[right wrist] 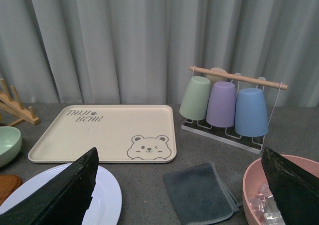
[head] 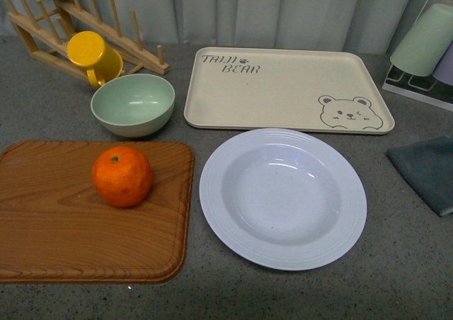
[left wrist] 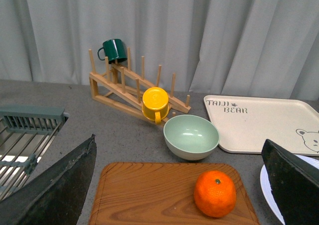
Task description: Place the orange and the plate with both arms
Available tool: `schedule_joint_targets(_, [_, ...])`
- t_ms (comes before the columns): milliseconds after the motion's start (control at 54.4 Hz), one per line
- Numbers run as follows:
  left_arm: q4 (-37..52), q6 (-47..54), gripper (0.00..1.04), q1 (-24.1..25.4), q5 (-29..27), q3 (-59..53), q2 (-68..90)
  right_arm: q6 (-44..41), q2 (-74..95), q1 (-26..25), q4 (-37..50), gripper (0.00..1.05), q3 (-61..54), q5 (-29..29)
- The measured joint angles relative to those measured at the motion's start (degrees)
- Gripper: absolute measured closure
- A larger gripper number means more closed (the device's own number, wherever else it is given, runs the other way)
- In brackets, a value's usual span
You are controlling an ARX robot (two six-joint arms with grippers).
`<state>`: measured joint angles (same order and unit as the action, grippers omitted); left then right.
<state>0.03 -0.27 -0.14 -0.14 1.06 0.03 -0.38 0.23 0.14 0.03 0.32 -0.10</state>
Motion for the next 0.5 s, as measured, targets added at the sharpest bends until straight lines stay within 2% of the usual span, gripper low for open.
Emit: schedule_joint_targets(496, [0.0, 0.0, 0.06, 0.0, 0.0, 0.0, 0.0, 0.0, 0.0, 0.0, 0.0, 0.09, 0.0, 0.0])
